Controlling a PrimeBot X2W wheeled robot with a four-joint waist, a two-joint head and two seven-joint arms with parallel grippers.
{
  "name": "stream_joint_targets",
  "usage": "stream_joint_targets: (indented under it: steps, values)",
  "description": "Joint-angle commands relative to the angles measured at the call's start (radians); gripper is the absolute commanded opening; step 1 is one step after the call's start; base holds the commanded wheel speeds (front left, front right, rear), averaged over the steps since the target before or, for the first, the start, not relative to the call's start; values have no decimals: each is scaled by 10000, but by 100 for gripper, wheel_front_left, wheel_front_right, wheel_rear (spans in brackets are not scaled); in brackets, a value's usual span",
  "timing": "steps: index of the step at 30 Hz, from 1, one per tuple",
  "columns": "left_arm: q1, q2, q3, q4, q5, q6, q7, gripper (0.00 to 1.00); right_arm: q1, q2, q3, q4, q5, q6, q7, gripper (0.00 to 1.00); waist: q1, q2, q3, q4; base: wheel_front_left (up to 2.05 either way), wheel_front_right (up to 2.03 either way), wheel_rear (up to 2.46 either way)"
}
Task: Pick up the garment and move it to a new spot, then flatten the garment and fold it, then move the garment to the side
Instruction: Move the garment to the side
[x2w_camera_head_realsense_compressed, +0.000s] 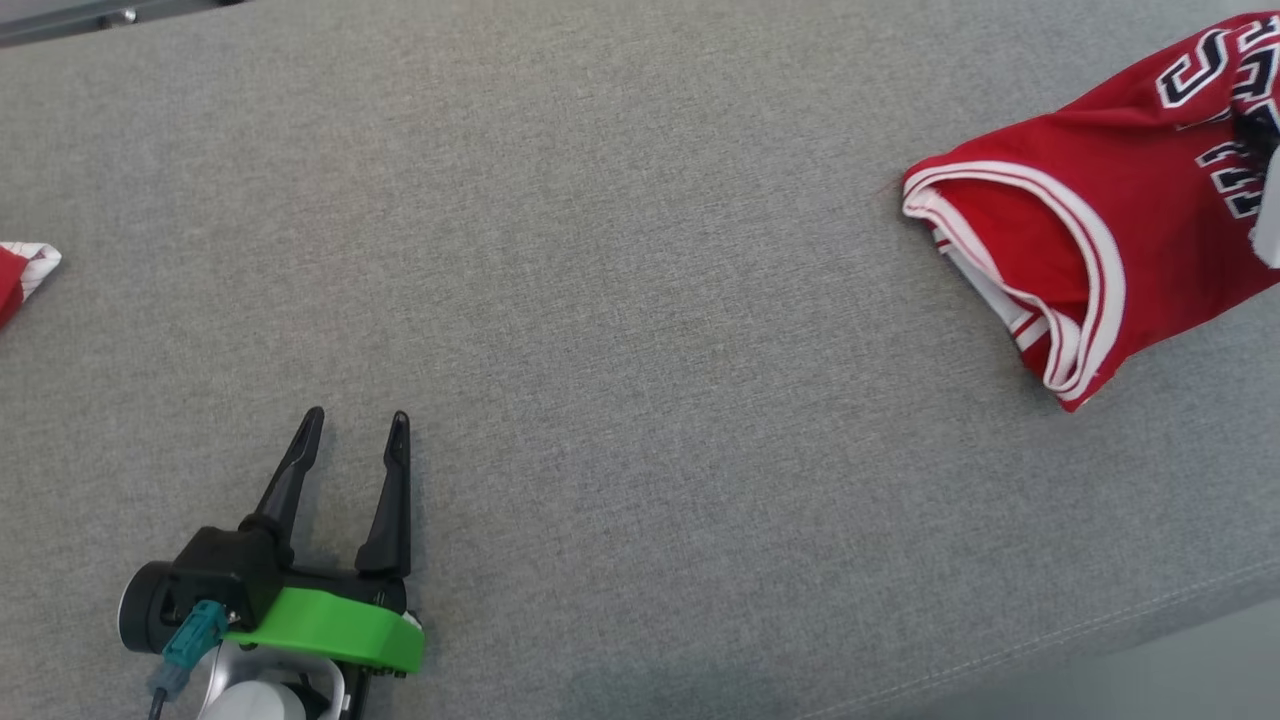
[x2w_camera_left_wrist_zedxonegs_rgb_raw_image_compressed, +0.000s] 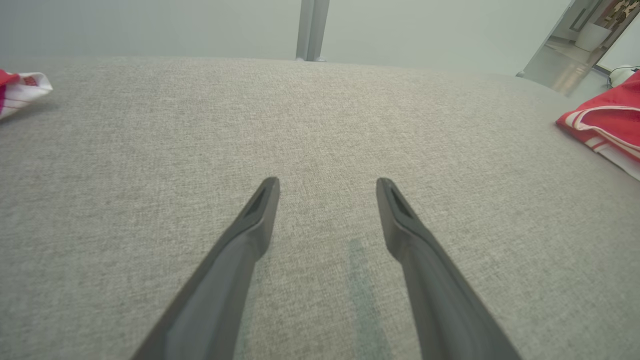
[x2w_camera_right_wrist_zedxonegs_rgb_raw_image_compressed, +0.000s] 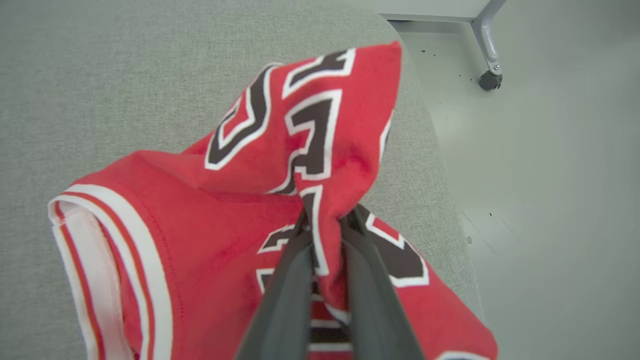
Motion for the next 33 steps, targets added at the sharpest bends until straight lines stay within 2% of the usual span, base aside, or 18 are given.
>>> stream_joint_targets:
  steps: [1, 5, 11, 12, 13, 19, 24, 29, 33]
  values:
    - [-187, 77, 14, -65, 88, 41, 31, 100, -83, -38, -112, 208, -72, -3, -118, 0, -1, 111, 287, 197, 0, 0, 0]
    - [-197, 214, -32, -325, 147, 91, 276, 100, -265, -176, -797, 1246, -317, -3, -708, 0, -1, 111, 488, 286, 0, 0, 0]
    - [-27, 337, -37, -470, 154, 251, 501, 100, -440, 68, -1581, 2799, -1080, -4, -2001, 0, -1, 111, 722, 316, 0, 0, 0]
    - [-6, 347, -40, -489, 146, 248, 522, 100, -524, 118, -1690, 3089, -1303, -4, -2179, 39, -1, 111, 743, 313, 0, 0, 0]
    - [10, 361, -47, -508, 139, 259, 534, 100, -552, 252, -1759, 3344, -1470, -4, -2326, 100, -1, 111, 758, 311, 0, 0, 0]
    - [-6, 401, -27, -524, 62, 323, 558, 100, -981, 688, -2088, 4423, -2532, -3, -3428, 100, -1, 111, 605, 234, 0, 0, 0]
    - [-16, 300, -88, -390, -14, 317, 471, 100, -1190, 858, -1904, 4600, -2924, -3, -3919, 100, -1, 111, 210, 183, 0, 0, 0]
    - [241, 35, -141, -40, -152, 352, 165, 100, -914, 1017, -1430, 4034, -2828, -3, -5031, 100, -1, 111, -744, 330, 0, 0, 0]
    - [437, -174, -97, 294, -325, 352, -120, 100, -74, 803, -1425, 3211, -2243, -4, -6269, 100, -1, 111, -1635, 830, 0, 0, 0]
